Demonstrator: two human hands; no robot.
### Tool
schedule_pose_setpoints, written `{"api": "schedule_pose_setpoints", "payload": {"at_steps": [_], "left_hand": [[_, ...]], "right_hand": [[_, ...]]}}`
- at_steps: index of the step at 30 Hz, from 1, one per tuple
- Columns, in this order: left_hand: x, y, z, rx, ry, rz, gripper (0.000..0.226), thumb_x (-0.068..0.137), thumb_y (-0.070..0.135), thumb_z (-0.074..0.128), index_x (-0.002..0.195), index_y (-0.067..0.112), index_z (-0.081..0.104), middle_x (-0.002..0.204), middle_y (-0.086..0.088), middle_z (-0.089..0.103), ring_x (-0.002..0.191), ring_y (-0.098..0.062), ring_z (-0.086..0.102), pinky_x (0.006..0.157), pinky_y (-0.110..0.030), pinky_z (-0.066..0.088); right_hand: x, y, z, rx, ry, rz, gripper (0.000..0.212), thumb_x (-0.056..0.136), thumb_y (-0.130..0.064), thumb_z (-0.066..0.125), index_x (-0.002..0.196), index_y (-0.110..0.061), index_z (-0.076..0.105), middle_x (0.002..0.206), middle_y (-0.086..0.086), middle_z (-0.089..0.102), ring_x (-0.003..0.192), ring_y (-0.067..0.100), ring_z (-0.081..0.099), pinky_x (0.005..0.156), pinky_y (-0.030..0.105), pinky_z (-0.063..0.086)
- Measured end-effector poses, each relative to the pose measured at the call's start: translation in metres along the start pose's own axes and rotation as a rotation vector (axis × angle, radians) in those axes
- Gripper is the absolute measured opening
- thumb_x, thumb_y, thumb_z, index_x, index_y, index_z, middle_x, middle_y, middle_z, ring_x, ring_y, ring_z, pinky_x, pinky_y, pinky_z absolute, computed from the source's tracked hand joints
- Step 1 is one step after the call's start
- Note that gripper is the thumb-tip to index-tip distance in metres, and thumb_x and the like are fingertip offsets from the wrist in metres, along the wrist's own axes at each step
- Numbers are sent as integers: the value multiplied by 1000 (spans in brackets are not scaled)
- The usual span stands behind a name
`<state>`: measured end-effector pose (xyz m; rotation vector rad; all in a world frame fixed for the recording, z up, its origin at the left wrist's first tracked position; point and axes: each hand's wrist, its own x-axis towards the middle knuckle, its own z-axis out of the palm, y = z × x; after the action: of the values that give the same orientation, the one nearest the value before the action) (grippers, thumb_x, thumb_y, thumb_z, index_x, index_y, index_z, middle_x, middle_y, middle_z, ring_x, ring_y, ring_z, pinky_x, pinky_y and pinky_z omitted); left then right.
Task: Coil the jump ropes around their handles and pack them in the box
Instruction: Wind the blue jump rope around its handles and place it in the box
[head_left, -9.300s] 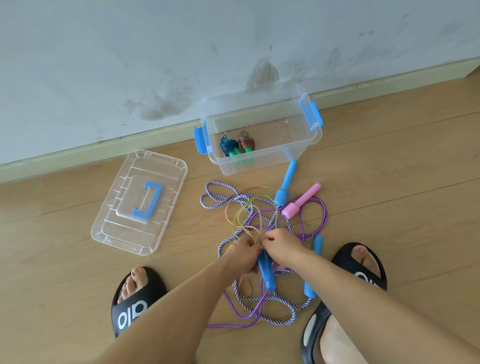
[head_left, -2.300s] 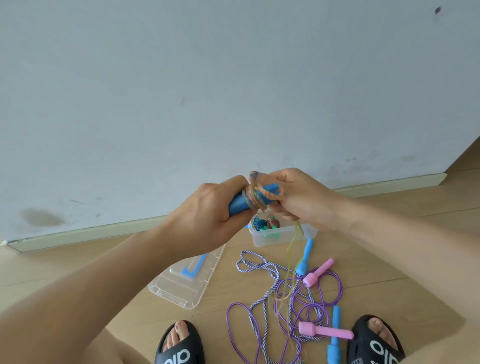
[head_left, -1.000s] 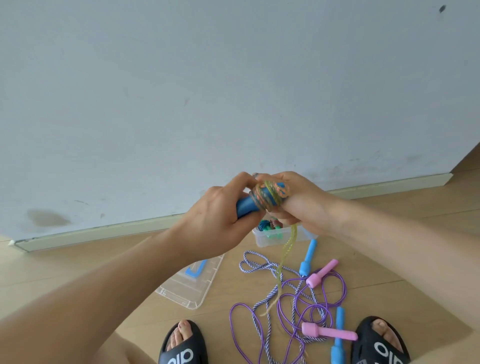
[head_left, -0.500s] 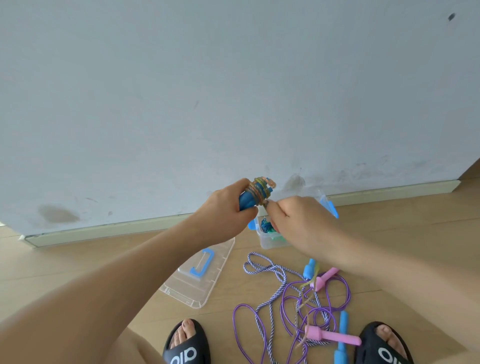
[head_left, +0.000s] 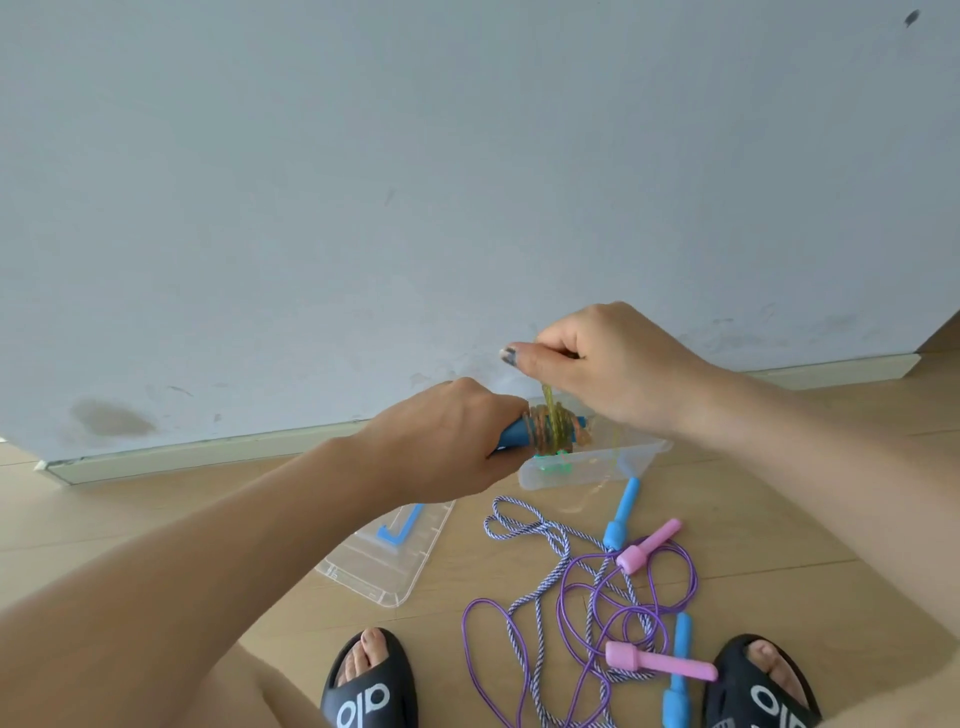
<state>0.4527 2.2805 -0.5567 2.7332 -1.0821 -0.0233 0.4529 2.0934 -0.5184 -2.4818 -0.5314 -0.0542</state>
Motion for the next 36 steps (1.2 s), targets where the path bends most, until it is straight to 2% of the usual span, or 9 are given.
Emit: {"api": "schedule_pose_setpoints", "payload": {"at_steps": [5, 9, 13, 18, 22, 26, 29, 31, 36], "left_hand": [[-6, 6, 0, -11, 84, 119, 32, 90, 39, 62, 72, 28, 38, 49, 8, 29, 47, -19, 33, 47, -29, 28], [-7, 11, -5, -198, 144, 68, 32, 83, 26, 68, 69, 31, 40, 49, 4, 40, 47, -18, 35, 45, -24, 30], [-8, 19, -18, -489, 182, -105, 22, 74, 19, 62, 63, 28, 45, 51, 7, 40, 47, -11, 33, 46, -16, 27], [-4, 11, -25, -681, 52, -364, 15, 74, 29, 54, 74, 14, 52, 58, 7, 49, 52, -14, 40, 51, -31, 36], [0, -8, -24, -747, -3, -496, 18, 91, 27, 58, 81, 12, 59, 56, 14, 56, 55, -16, 48, 55, -30, 44], [-5, -22, -21, -421, -64, -469, 25, 95, 29, 52, 89, 8, 62, 68, 5, 60, 57, -14, 48, 56, -26, 41], [-6, -21, -13, -227, -117, -405, 26, 96, 29, 47, 83, 8, 53, 74, -5, 55, 60, -16, 44, 54, -27, 36], [-4, -19, -9, -157, -125, -362, 27, 95, 28, 46, 75, 11, 44, 70, -3, 50, 60, -19, 43, 54, -29, 35], [-2, -19, 2, 29, -255, -230, 17, 92, 21, 43, 78, 12, 40, 74, -3, 47, 64, -24, 50, 61, -40, 45]], "right_hand": [[7, 10, 14, 267, -204, 80, 62, 92, -52, 60, 58, -9, 32, 61, 8, 23, 57, 22, 22, 51, 32, 18], [4, 15, 30, 592, -286, 268, 63, 96, -47, 57, 73, 11, 46, 65, 12, 38, 59, 23, 34, 53, 31, 28], [0, 18, 50, 629, -198, 435, 29, 98, -3, 39, 69, -8, 39, 41, -6, 31, 42, 11, 22, 44, 22, 16], [-1, 1, 61, 756, -98, 635, 37, 90, -3, 32, 57, -16, 39, 37, -7, 35, 28, 7, 24, 38, 16, 15], [-13, 1, 69, 574, -73, 569, 54, 102, -35, 33, 52, -19, 41, 36, -9, 37, 32, 8, 30, 45, 23, 26], [-27, -12, 74, 326, -109, 380, 48, 105, -30, 31, 60, -17, 39, 49, -2, 45, 55, 23, 41, 64, 35, 36], [-25, -18, 61, 117, -105, 262, 48, 104, -38, 33, 64, -14, 42, 59, 5, 49, 62, 28, 47, 60, 38, 40], [-20, -17, 45, 12, -76, 202, 51, 102, -42, 38, 60, -13, 39, 54, 1, 44, 54, 22, 41, 53, 35, 32], [-10, -15, 21, -206, -2, 19, 55, 96, -50, 47, 60, -9, 48, 50, 3, 53, 51, 18, 42, 51, 33, 33]]}}
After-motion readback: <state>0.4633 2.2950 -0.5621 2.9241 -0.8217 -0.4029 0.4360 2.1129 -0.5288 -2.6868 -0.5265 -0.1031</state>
